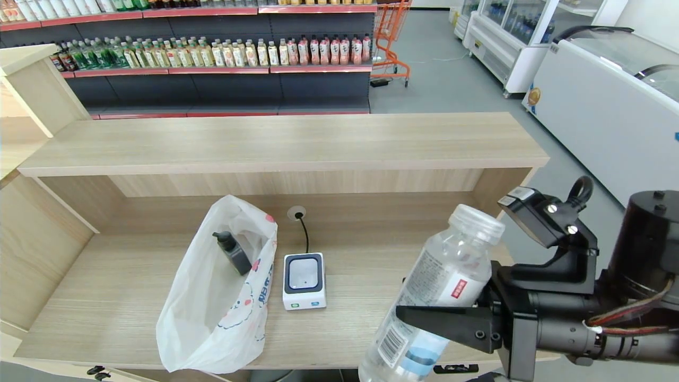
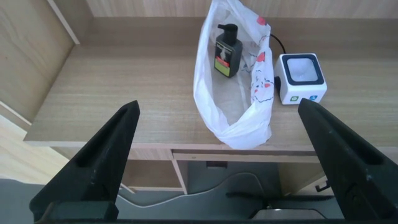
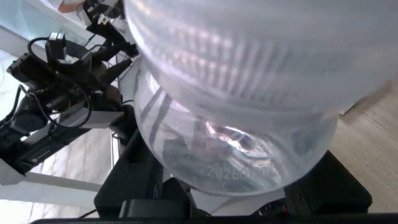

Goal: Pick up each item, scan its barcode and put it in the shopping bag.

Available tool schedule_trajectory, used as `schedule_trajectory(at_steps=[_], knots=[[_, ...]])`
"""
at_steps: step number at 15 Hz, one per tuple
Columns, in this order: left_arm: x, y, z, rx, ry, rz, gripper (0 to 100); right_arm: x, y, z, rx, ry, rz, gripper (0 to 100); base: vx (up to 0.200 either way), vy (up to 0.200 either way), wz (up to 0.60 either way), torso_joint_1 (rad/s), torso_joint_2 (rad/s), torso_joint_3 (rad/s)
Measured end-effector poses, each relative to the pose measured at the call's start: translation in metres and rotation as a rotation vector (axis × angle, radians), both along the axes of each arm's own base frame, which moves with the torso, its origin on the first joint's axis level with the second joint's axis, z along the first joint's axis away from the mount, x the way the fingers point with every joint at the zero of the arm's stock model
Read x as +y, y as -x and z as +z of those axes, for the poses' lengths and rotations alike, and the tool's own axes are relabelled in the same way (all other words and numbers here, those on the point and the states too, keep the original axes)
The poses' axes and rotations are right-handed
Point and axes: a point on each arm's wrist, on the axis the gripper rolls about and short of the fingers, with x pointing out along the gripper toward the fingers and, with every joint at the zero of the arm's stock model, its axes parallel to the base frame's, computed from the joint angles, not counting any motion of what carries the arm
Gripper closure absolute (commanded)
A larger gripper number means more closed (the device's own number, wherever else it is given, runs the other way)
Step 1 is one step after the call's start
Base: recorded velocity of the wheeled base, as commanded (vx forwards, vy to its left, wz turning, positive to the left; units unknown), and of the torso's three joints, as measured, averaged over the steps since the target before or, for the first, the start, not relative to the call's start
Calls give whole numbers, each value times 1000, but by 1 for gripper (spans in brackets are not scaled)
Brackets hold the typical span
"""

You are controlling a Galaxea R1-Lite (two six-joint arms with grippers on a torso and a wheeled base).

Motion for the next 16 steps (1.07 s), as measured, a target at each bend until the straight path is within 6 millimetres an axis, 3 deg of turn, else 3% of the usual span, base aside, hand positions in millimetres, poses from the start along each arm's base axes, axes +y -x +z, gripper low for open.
schedule_trajectory(at_steps=[9, 16], knots=[[0, 0, 0, 0, 0, 0, 0, 1, 0, 10, -311, 1, 113, 100, 0, 0, 0, 0, 0, 0], [0, 0, 0, 0, 0, 0, 0, -13, -6, 11, -372, 13, 104, 100, 0, 0, 0, 0, 0, 0]])
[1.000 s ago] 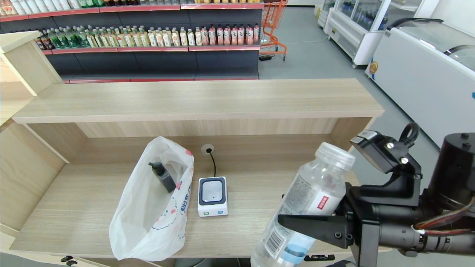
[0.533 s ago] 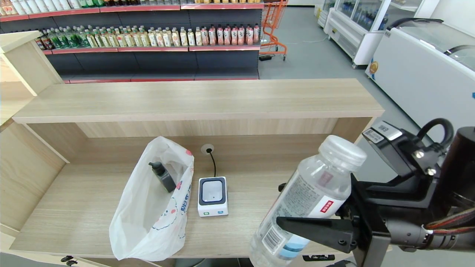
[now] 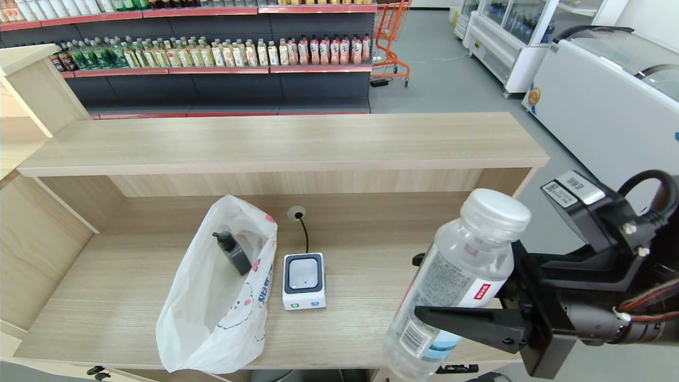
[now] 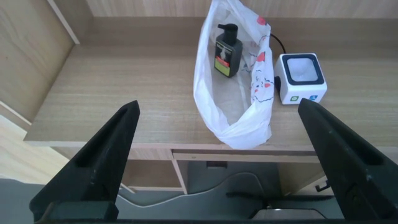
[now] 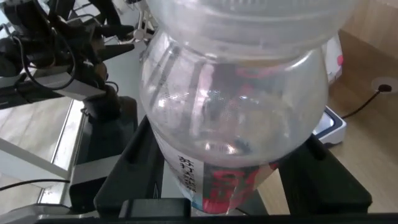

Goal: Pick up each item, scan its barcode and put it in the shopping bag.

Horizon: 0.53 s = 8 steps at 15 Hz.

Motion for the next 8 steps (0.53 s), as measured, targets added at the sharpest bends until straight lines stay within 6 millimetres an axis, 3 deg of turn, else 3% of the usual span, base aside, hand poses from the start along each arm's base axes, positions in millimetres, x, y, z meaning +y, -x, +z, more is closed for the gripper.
schedule_trajectory(at_steps=[8], knots=[[0, 0, 0, 0, 0, 0, 0, -17, 3, 4, 54, -2, -23, 100, 0, 0, 0, 0, 0, 0]])
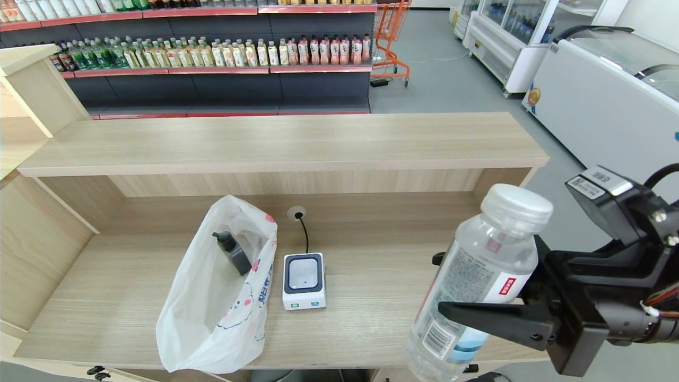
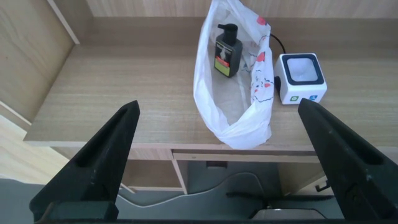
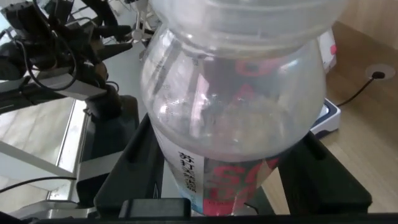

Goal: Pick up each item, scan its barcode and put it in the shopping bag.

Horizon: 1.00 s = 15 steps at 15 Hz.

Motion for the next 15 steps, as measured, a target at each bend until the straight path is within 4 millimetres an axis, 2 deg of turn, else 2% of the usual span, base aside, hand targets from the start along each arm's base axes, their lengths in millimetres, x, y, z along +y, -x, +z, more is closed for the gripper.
schedule_trajectory(at_steps=[6, 15], knots=[[0, 0, 0, 0, 0, 0, 0, -4, 6, 9, 94, -51, -4, 100, 0, 0, 0, 0, 0, 0], [0, 0, 0, 0, 0, 0, 0, -9, 12, 7, 160, -30, -11, 100, 0, 0, 0, 0, 0, 0]])
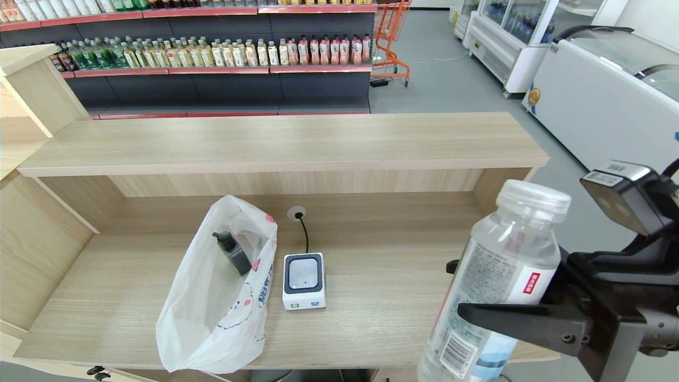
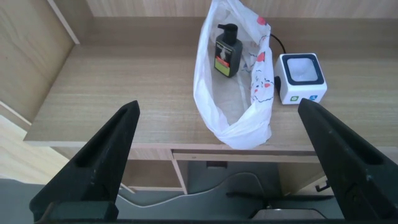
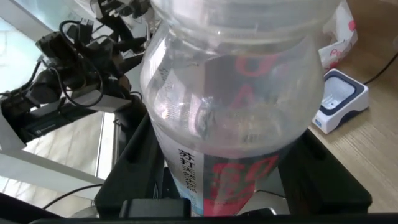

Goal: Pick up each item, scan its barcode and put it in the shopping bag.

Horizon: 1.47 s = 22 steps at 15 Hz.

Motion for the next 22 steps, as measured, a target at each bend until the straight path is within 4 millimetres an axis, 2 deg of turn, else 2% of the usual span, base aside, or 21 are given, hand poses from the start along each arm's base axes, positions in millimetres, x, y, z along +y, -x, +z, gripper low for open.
schedule_trajectory(at_steps=[11, 17, 20, 22], knots=[[0, 0, 0, 0, 0, 0, 0, -11, 9, 4, 35, 15, -25, 100, 0, 0, 0, 0, 0, 0], [0, 0, 0, 0, 0, 0, 0, -14, 6, 9, -115, 35, -49, 100, 0, 0, 0, 0, 0, 0], [0, 0, 0, 0, 0, 0, 0, -23, -4, 8, -321, 151, -293, 100, 0, 0, 0, 0, 0, 0], [0, 0, 0, 0, 0, 0, 0, -32, -5, 0, -432, 267, -429, 100, 0, 0, 0, 0, 0, 0]])
